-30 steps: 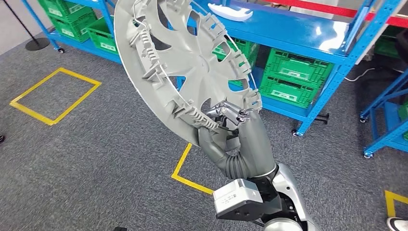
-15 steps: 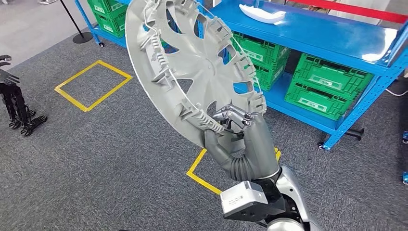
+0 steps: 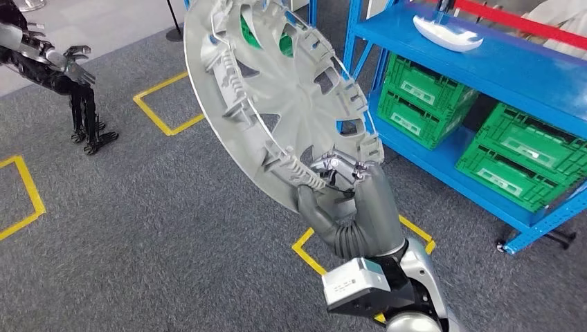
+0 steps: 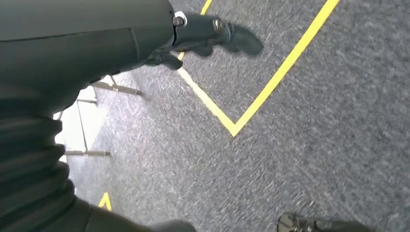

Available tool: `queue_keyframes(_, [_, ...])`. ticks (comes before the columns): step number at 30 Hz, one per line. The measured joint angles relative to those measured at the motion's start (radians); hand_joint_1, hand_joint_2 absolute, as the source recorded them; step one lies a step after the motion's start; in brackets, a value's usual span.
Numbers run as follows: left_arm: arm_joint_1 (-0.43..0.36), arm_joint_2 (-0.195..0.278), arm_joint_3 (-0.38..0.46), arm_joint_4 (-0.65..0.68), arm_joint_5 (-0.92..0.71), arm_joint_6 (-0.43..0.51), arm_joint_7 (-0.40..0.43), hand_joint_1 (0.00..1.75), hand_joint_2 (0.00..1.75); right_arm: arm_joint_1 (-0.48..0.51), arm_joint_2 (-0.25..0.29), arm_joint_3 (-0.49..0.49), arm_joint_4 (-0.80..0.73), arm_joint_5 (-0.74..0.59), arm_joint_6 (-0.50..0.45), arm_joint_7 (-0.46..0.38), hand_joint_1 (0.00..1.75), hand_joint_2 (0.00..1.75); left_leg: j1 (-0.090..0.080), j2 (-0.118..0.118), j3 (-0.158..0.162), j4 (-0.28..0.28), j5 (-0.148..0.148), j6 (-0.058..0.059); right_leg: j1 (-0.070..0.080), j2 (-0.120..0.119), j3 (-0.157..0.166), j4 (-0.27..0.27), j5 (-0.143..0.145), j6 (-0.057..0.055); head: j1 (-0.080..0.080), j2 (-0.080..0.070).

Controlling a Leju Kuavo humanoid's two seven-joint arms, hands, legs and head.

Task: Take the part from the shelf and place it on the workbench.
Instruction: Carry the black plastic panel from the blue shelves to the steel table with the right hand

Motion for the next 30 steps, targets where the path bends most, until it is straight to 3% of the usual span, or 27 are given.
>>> queue_keyframes(1, [-0.003,0.000,0.000,0.000,-0.001,0.000,0.000,0.00,1.75,0.001,-0.005,0.000,0.000,-0.001,-0.001,-0.001,1.75,1.75,0.001,-0.014,-0.002,-0.001,0.003,0.001,-0.002,0.032,-0.030,0.061,-0.030,0.004,0.001,0.000])
queue_keyframes(2, [-0.005,0.000,0.000,0.000,-0.002,0.000,0.000,0.00,1.75,0.001,-0.009,0.000,0.001,-0.002,-0.001,-0.001,1.75,1.75,0.002,-0.029,-0.005,0.002,0.003,0.002,-0.003,0.046,-0.062,0.125,-0.057,0.007,0.003,0.000])
queue_keyframes(3, [-0.006,-0.001,0.000,0.000,-0.002,0.000,0.000,0.00,1.75,0.002,-0.013,0.000,0.002,-0.002,-0.001,-0.001,1.75,1.75,0.004,-0.045,-0.008,0.007,0.003,0.001,-0.004,0.052,-0.088,0.172,-0.069,0.010,0.003,0.000])
queue_keyframes(4, [-0.006,-0.002,0.000,0.000,-0.003,0.000,0.000,0.00,1.75,0.003,-0.015,0.000,0.003,-0.003,-0.001,0.000,1.75,1.75,0.006,-0.061,-0.012,0.012,0.001,-0.001,-0.006,0.053,-0.097,0.184,-0.061,0.013,0.004,0.000])
queue_keyframes(5, [-0.005,-0.002,0.000,0.000,-0.003,0.000,0.000,0.00,1.75,0.003,-0.016,0.000,0.003,-0.003,-0.001,0.000,1.75,1.75,0.009,-0.076,-0.015,0.019,-0.001,-0.004,-0.009,0.055,-0.088,0.157,-0.036,0.017,0.004,0.000])
queue_keyframes(6, [-0.004,-0.002,0.000,0.000,-0.003,0.000,0.000,0.00,1.75,0.003,-0.017,-0.001,0.004,-0.003,-0.001,0.000,1.75,1.75,0.012,-0.092,-0.019,0.028,-0.004,-0.009,-0.013,0.062,-0.060,0.096,0.001,0.021,0.005,0.000])
queue_keyframes(8, [-0.004,-0.002,0.000,0.000,-0.003,0.000,0.000,0.00,1.75,0.003,-0.020,0.000,0.005,-0.003,-0.001,0.000,1.75,1.75,0.018,-0.122,-0.030,0.049,-0.013,-0.024,-0.020,0.099,-0.008,-0.014,0.045,0.026,0.008,0.000])
queue_keyframes(10, [-0.004,0.000,0.000,0.000,-0.004,0.000,0.000,0.00,1.75,0.004,-0.022,0.000,0.006,-0.004,-0.001,-0.001,1.75,1.75,0.019,-0.143,-0.043,0.060,-0.018,-0.039,-0.020,0.122,0.005,-0.047,0.046,0.017,0.011,0.000])
queue_keyframes(12, [-0.001,0.001,0.000,0.001,-0.006,0.000,0.002,0.00,1.75,0.004,-0.023,0.000,0.005,-0.004,-0.003,-0.001,1.75,1.75,0.020,-0.158,-0.051,0.057,-0.015,-0.049,-0.019,0.104,0.004,-0.050,0.048,-0.001,0.011,0.000])
queue_keyframes(13, [0.001,0.000,0.000,0.001,-0.006,0.000,0.002,0.00,1.75,0.004,-0.023,0.000,0.005,-0.005,-0.004,-0.001,1.75,1.75,0.020,-0.147,-0.055,0.060,-0.017,-0.054,-0.020,0.093,0.005,-0.051,0.049,-0.008,0.009,0.000])
queue_keyframes(14, [0.002,-0.001,0.000,0.001,-0.007,0.000,0.004,0.00,1.75,0.004,-0.023,0.000,0.005,-0.006,-0.006,-0.001,1.75,1.75,0.018,-0.121,-0.066,0.080,-0.028,-0.058,-0.021,0.082,0.007,-0.054,0.050,-0.015,0.006,0.000])
queue_keyframes(16, [-0.001,-0.002,0.000,0.001,-0.008,0.000,0.005,0.00,1.75,0.004,-0.024,0.000,0.005,-0.011,-0.010,-0.002,1.75,1.75,0.015,-0.052,-0.112,0.175,-0.076,-0.064,-0.020,0.059,0.010,-0.056,0.049,-0.024,-0.002,0.000])
queue_keyframes(17, [-0.004,-0.002,0.000,0.001,-0.008,0.000,0.006,0.00,1.75,0.003,-0.026,0.000,0.005,-0.016,-0.012,-0.003,1.75,1.75,0.016,-0.031,-0.147,0.242,-0.105,-0.066,-0.018,0.045,0.011,-0.056,0.048,-0.027,-0.004,0.000])
queue_keyframes(19, [-0.005,-0.003,0.000,0.001,-0.010,0.000,0.008,0.00,1.75,0.001,-0.029,0.000,0.007,-0.024,-0.013,-0.004,1.75,1.75,0.017,-0.018,-0.192,0.327,-0.129,-0.066,-0.014,0.020,0.012,-0.056,0.045,-0.029,-0.004,0.000])
queue_keyframes(20, [-0.005,-0.003,0.000,0.001,-0.010,0.000,0.009,0.00,1.75,0.000,-0.030,0.000,0.008,-0.027,-0.014,-0.003,1.75,1.75,0.017,-0.017,-0.192,0.324,-0.117,-0.064,-0.013,0.008,0.014,-0.056,0.043,-0.030,-0.004,0.000])
queue_keyframes(21, [-0.004,-0.003,0.000,0.001,-0.012,0.000,0.009,0.00,1.75,-0.001,-0.030,0.001,0.008,-0.026,-0.015,0.000,1.75,1.75,0.015,-0.012,-0.169,0.279,-0.088,-0.059,-0.011,-0.003,0.016,-0.056,0.041,-0.029,-0.004,0.000])
queue_keyframes(23, [-0.005,-0.002,0.000,0.000,-0.016,0.000,0.010,0.00,1.75,-0.004,-0.030,0.001,0.008,-0.019,-0.018,0.012,1.75,1.75,0.004,0.022,-0.096,0.141,-0.028,-0.041,-0.008,-0.025,0.023,-0.057,0.037,-0.026,-0.004,0.000])
queue_keyframes(25, [-0.007,-0.002,0.000,0.000,-0.020,-0.001,0.012,0.00,1.75,-0.006,-0.030,0.001,0.008,-0.008,-0.020,0.026,1.75,1.75,-0.008,0.050,-0.056,0.061,-0.005,-0.028,-0.007,-0.043,0.029,-0.061,0.032,-0.018,-0.004,0.000])
queue_keyframes(28, [-0.006,-0.002,0.000,0.000,-0.022,-0.003,0.018,0.00,1.75,-0.005,-0.029,0.003,0.007,0.004,-0.020,0.034,1.75,1.75,-0.009,0.028,-0.050,0.043,-0.001,-0.019,-0.008,-0.059,0.042,-0.070,0.029,-0.001,-0.003,0.000])
queue_keyframes(30, [-0.005,-0.002,0.000,0.000,-0.021,-0.003,0.018,0.00,1.75,-0.003,-0.028,0.004,0.005,0.009,-0.020,0.034,1.75,1.75,-0.001,0.008,-0.035,0.026,0.009,-0.010,-0.008,-0.023,0.038,-0.045,0.011,0.008,-0.002,0.000])
